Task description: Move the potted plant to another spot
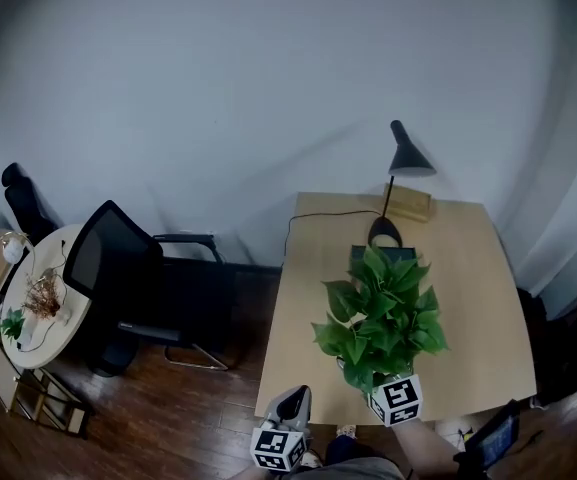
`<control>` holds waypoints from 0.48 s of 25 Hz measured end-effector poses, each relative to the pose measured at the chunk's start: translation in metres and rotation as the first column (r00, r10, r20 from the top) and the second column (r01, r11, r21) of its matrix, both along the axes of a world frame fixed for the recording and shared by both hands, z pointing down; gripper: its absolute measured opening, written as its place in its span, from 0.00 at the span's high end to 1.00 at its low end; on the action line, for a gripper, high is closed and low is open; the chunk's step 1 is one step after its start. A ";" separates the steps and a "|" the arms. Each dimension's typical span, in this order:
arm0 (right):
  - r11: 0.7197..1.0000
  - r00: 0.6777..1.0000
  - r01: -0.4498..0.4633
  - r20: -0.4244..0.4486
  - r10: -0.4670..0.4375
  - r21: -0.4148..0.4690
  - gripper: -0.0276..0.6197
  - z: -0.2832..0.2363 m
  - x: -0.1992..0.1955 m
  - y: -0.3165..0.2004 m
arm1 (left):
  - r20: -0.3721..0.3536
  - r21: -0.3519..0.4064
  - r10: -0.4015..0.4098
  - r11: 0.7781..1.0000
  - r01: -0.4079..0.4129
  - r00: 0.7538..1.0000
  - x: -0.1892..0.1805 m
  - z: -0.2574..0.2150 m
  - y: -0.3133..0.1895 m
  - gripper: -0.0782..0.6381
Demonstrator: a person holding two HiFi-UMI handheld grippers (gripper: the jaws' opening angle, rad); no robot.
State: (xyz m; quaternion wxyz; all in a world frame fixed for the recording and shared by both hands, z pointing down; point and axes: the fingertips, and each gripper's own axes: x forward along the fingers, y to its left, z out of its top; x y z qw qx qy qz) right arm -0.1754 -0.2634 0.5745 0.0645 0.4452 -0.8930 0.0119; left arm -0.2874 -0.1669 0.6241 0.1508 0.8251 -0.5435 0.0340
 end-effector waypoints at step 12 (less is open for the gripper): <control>0.996 0.997 -0.073 0.019 0.072 0.043 0.14 -0.010 0.132 -0.030 | 0.032 0.053 0.087 0.995 -0.089 0.996 0.131 -0.007 -0.047 0.90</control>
